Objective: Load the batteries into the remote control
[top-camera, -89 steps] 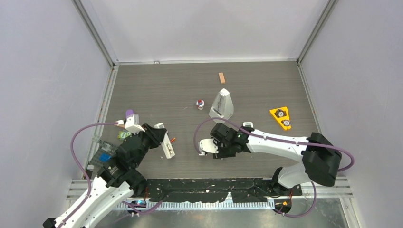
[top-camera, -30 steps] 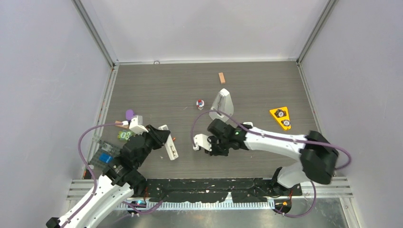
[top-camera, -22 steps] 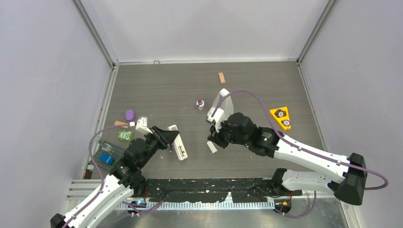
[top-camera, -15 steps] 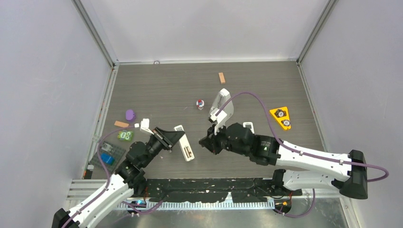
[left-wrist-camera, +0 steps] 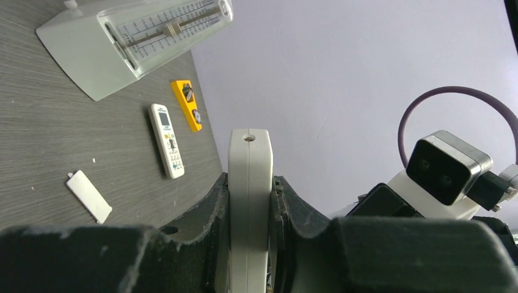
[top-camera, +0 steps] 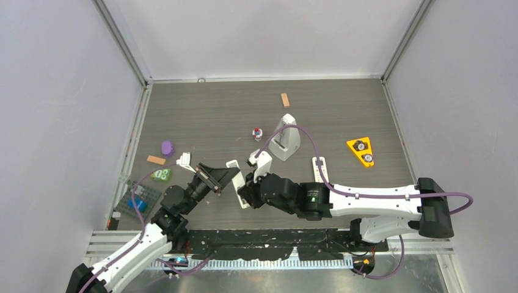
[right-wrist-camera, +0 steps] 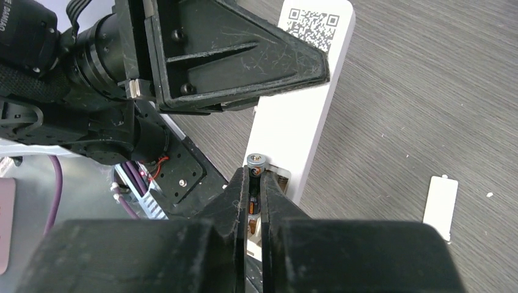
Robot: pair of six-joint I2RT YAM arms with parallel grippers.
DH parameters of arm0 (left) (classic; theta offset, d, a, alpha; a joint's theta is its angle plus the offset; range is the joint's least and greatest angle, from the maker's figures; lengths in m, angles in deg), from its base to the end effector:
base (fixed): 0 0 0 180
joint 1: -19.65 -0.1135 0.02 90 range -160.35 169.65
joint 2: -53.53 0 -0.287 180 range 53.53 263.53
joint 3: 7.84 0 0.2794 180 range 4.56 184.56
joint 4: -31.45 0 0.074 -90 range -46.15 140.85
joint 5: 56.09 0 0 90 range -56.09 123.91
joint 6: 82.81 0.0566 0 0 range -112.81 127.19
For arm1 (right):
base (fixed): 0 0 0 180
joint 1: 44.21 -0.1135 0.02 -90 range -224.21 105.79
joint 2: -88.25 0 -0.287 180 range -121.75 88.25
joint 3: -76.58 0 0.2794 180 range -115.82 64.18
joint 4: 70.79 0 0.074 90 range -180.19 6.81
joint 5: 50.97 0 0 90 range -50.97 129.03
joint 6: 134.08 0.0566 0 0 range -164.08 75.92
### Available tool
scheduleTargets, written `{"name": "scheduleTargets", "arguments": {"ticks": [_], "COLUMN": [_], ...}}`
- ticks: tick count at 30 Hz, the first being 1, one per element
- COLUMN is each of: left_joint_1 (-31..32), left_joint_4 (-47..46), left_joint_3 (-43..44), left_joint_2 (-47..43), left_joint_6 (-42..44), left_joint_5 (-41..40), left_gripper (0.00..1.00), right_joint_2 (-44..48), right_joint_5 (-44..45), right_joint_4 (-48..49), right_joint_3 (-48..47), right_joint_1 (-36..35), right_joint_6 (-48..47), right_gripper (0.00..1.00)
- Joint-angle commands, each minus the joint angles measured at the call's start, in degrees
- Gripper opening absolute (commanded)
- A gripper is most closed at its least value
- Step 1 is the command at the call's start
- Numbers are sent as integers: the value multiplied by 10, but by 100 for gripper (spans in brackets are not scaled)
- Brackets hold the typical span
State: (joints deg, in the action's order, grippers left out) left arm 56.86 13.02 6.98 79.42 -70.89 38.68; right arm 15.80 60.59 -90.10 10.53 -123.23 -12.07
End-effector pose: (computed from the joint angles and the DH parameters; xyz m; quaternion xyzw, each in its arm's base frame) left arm 0.1288 -0.1037 0.2019 -0.2010 0.6291 -0.6486 0.3784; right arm 0.0824 0.3153 0.3011 -0.2405 0.8024 0.3412 0.4265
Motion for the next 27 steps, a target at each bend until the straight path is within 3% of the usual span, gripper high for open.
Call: {"name": "scheduleTargets", "arguments": {"ticks": [1,9,27], "left_joint_1": [-2,-2,-2], "left_joint_4": [-56,-72,-135], "left_joint_3": [0,-12,-21], "left_joint_2": [-17,-23,-9], "left_joint_6": [-24,-42,-66], "left_joint_5": [9,-1,-14], "left_gripper": [0,0,0], "right_joint_2": [-4,-16,-7], "right_joint_5": [43,51,58], "right_joint_4": [24,14,-18], "right_joint_3": [-29,-39,-21], "right_joint_1": [-7,-15,-49], "right_joint_6": [23,31,54], "right_gripper": [5,5,15]}}
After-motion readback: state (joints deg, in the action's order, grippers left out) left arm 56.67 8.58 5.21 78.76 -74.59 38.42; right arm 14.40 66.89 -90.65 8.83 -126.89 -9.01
